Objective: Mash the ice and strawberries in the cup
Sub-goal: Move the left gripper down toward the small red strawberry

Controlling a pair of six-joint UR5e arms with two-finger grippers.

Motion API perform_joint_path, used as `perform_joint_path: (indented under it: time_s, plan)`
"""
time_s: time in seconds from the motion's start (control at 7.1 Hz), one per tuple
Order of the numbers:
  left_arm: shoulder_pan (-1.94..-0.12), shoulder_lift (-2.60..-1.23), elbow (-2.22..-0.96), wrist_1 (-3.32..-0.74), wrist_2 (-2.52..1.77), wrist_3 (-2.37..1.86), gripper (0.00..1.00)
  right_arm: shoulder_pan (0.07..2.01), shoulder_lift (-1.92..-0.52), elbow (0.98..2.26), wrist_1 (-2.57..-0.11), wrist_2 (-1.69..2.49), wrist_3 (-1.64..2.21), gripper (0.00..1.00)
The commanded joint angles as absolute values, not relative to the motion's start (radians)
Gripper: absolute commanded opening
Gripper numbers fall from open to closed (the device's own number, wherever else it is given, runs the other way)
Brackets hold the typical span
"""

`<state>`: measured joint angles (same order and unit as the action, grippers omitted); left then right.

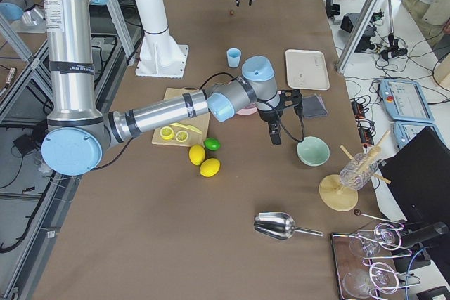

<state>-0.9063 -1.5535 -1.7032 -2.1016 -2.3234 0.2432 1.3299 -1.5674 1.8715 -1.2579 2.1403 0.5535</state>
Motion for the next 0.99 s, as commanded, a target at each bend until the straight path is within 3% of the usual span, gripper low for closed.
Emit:
perform_joint_path:
  time_s: [0.0,0.42,0.7,0.85]
  plan:
    - [-0.864,-1.517,-1.701,-2.161,-2.322,0.262,0.97,1.33,-1.585,1.884,-1.258,2.131,0.554,1.0]
    - [-0.83,-1.5,-1.7,-2.197,-2.318,0.262,0.96,1.33,-1.588,1.881,-1.258,2.123,0.554,1.0]
    - [-0.793,-1.506,-1.695,-2.198,-2.301,0.262,0.81,1.33,-1.595,1.882,-1.258,2.109,0.554,1.0]
    - [-0.775,-1.508,-1.695,-2.198,-2.289,0.261,0.81,1.33,-1.601,1.882,-1.258,2.109,0.552,1.0]
